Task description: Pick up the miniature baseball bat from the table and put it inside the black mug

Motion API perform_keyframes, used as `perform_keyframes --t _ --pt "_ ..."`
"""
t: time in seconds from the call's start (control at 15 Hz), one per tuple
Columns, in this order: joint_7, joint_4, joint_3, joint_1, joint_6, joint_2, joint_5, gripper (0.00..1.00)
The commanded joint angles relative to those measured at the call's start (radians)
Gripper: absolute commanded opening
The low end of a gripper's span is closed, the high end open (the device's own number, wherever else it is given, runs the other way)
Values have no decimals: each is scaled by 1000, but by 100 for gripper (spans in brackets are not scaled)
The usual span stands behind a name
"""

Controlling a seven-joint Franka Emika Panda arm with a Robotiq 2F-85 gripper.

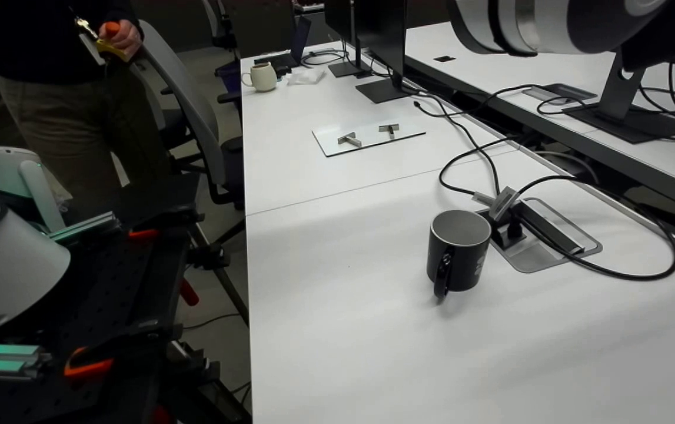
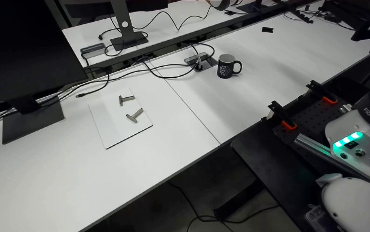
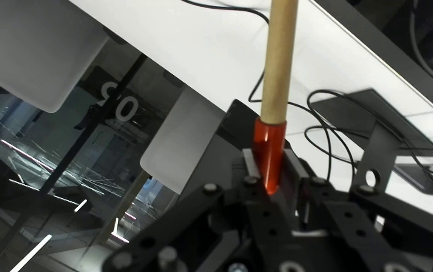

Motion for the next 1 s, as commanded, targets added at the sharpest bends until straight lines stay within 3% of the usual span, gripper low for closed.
perform_keyframes --t 0.0,0.07,0.13,0.2,0.47,0.53,0.67,0.93 --pt "-48 58 -215 157 8 33 142 7" --pt "-49 47 -231 172 9 32 149 7" --pt "31 28 -241 172 10 27 57 7" --pt "34 5 -235 175 12 20 35 7" --pt "-24 -117 -39 65 11 -12 -88 7" --pt "51 -51 -135 133 1 16 -69 30" --pt "46 -78 -89 106 1 15 -96 30" --pt "44 -81 -80 94 1 14 -104 30"
